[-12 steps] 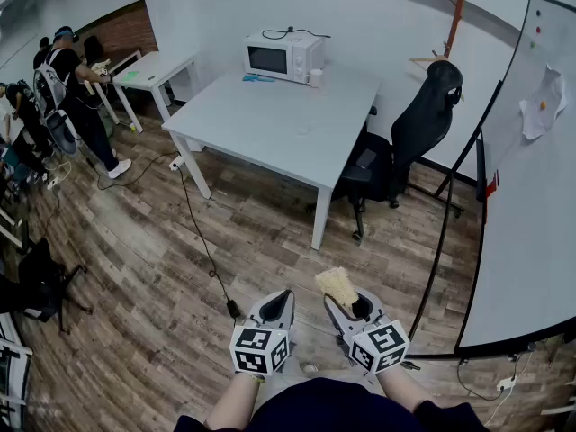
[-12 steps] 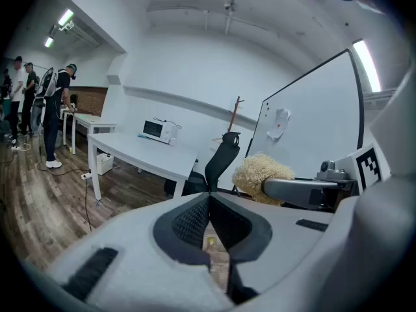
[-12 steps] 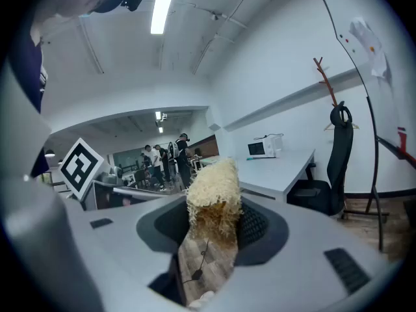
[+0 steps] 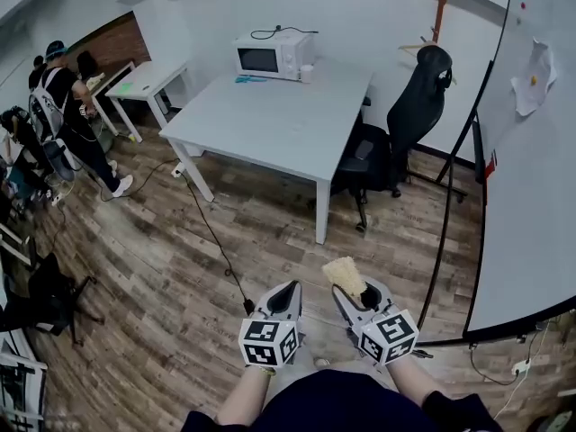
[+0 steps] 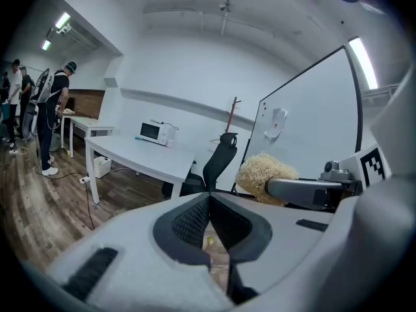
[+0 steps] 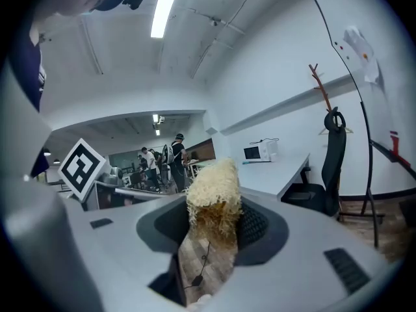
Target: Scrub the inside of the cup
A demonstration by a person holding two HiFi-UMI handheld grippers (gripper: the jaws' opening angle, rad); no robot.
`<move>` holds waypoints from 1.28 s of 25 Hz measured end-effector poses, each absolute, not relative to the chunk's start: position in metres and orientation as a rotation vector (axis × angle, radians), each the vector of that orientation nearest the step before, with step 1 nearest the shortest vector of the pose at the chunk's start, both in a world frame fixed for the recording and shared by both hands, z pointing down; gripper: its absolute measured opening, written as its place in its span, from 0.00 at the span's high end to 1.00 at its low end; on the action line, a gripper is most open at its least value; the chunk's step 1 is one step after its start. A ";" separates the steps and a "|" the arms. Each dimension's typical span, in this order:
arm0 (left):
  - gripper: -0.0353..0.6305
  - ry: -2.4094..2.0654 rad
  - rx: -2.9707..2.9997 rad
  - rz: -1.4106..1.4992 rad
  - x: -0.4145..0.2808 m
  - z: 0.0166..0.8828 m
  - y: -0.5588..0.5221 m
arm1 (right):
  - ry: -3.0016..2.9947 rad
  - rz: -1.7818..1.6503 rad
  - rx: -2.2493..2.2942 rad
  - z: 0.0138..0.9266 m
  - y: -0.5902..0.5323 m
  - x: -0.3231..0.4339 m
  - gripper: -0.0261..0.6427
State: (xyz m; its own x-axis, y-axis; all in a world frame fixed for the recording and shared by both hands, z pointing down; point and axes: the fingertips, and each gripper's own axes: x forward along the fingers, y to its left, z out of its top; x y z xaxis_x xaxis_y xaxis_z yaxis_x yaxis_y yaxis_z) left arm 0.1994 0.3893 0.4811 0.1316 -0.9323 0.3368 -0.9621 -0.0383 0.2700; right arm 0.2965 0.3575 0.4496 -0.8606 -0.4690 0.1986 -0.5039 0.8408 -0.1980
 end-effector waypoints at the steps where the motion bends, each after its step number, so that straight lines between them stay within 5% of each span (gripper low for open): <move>1: 0.92 -1.824 1.991 0.091 0.199 0.481 0.389 | -2.878 0.364 0.760 0.449 0.358 0.296 0.69; 13: 0.92 -1.834 1.941 0.062 0.159 0.493 0.379 | -2.887 0.377 0.687 0.449 0.349 0.256 0.69; 32: 0.92 -1.814 1.977 0.114 -0.013 0.486 0.289 | -2.882 0.400 0.783 0.438 0.256 0.090 0.69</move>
State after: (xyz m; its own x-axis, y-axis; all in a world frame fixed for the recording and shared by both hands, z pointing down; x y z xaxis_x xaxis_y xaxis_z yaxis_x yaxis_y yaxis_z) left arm -0.0133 0.2889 0.4864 0.1307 -0.9250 0.3569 -0.9623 -0.0317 0.2702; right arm 0.0905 0.2556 0.4379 -0.8574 -0.4779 0.1911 -0.5119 0.8306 -0.2194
